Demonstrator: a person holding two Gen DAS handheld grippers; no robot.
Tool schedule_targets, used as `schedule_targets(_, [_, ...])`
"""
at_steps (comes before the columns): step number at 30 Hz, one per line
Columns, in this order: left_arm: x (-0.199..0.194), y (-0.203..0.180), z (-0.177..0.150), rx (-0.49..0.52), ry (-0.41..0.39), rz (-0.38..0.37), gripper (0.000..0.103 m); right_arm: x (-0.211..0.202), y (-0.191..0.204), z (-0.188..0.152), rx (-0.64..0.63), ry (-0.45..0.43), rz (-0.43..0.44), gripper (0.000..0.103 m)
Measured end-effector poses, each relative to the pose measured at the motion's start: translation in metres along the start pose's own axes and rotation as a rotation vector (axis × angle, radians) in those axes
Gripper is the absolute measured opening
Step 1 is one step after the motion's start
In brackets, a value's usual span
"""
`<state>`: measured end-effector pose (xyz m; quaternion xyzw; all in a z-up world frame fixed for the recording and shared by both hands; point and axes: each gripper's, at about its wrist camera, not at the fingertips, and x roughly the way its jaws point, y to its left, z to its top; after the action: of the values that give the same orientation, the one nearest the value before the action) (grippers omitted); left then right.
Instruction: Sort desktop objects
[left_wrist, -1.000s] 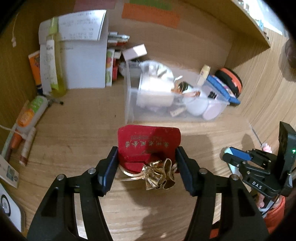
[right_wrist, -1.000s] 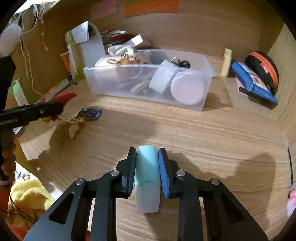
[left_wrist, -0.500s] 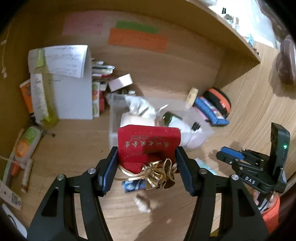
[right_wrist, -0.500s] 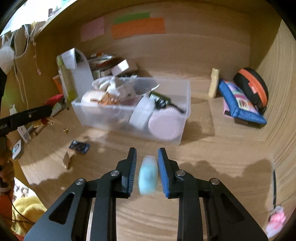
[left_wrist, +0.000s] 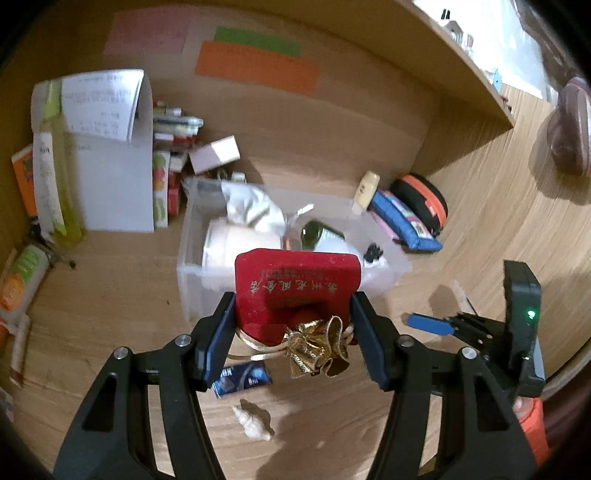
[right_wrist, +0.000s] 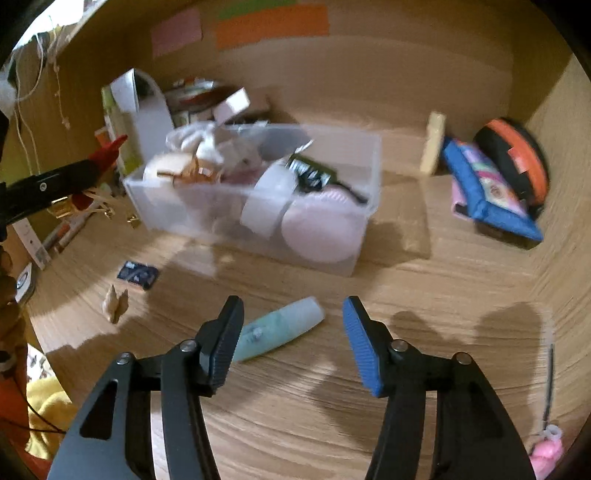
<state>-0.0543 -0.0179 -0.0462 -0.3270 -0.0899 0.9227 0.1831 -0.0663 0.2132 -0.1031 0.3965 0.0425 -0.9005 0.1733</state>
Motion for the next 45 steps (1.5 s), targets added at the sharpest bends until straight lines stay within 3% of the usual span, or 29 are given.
schedule_targets(4, [0.007, -0.001, -0.013, 0.016, 0.046, 0.0, 0.061, 0.015, 0.009, -0.004, -0.056, 0.05, -0.012, 0.052])
schedule_targets(9, [0.013, -0.004, -0.027, 0.03, 0.087, 0.005, 0.061, 0.018, 0.012, -0.005, -0.101, 0.063, -0.017, 0.066])
schedule_targets(14, [0.015, -0.003, -0.035, 0.018, 0.101, -0.007, 0.061, 0.023, 0.015, 0.0, -0.113, 0.092, 0.019, 0.07])
schedule_targets(20, [0.017, -0.005, -0.043, 0.017, 0.128, -0.016, 0.061, 0.034, 0.029, 0.0, -0.197, 0.104, -0.019, 0.071])
schedule_targets(23, [0.02, -0.005, -0.045, 0.011, 0.142, -0.021, 0.061, 0.035, 0.029, 0.0, -0.204, 0.104, 0.008, 0.068])
schedule_targets(25, [0.022, -0.005, -0.046, 0.006, 0.144, -0.024, 0.061, 0.035, 0.027, -0.001, -0.188, 0.105, 0.048, 0.057])
schedule_targets(29, [0.024, -0.005, -0.045, -0.003, 0.148, -0.031, 0.061, 0.031, 0.024, -0.003, -0.171, 0.095, 0.057, 0.025])
schedule_targets(39, [0.016, -0.014, -0.029, 0.013, 0.107, -0.033, 0.061, 0.017, 0.02, -0.001, -0.143, 0.048, 0.042, 0.023])
schedule_targets(45, [0.007, -0.021, -0.003, 0.027, 0.04, -0.049, 0.061, -0.013, 0.009, 0.025, -0.115, -0.05, 0.045, 0.023])
